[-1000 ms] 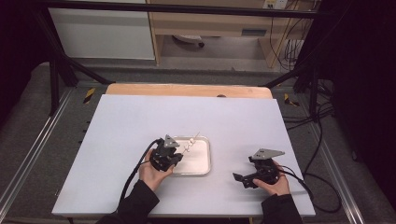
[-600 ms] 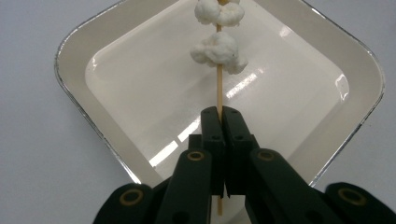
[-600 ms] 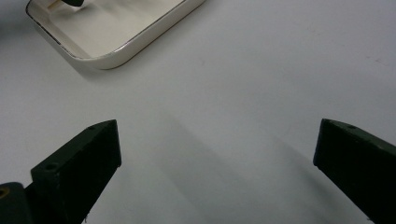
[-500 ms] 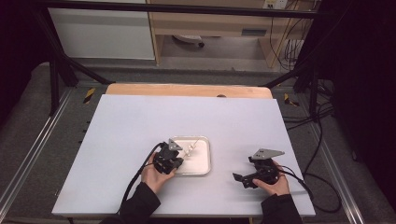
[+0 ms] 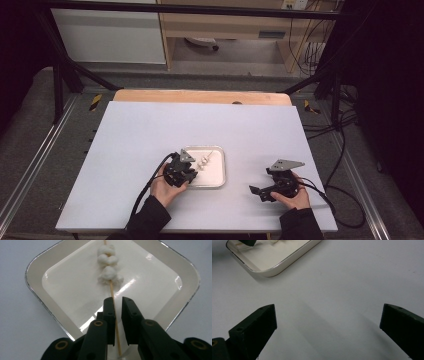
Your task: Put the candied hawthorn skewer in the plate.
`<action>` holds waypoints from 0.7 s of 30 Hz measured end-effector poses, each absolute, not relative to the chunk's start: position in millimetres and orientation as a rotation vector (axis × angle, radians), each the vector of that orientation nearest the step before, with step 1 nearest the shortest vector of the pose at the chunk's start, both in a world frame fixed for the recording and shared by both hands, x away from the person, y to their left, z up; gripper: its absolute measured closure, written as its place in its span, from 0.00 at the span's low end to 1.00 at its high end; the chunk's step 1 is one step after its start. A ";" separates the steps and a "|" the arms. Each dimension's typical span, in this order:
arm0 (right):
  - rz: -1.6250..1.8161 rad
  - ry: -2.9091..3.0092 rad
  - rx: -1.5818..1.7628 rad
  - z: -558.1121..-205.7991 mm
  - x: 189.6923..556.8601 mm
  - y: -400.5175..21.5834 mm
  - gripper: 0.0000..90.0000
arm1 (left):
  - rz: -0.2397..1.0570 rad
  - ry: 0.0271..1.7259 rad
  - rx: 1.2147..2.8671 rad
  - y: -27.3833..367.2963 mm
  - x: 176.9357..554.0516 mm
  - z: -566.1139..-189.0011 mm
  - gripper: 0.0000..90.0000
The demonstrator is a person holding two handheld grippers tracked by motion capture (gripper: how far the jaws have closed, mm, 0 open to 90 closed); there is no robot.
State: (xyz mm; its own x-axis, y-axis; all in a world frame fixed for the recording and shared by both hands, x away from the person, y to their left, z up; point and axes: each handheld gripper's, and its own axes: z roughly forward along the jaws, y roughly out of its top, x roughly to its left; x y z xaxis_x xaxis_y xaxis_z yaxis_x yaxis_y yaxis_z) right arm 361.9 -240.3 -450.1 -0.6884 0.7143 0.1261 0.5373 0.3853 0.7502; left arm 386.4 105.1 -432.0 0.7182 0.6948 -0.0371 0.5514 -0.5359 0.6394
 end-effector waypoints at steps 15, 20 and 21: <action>1.191 2.425 1.126 -449.2 361.5 -240.8 0.01 | 0.269 0.863 2.266 137.1 379.4 -407.8 0.47; 1.195 2.419 1.127 -448.6 361.8 -241.3 0.01 | 0.276 0.858 2.261 158.2 377.2 -402.9 0.36; 1.195 2.418 1.128 -448.5 361.7 -241.4 0.01 | 0.280 0.862 2.251 162.8 376.7 -403.0 0.34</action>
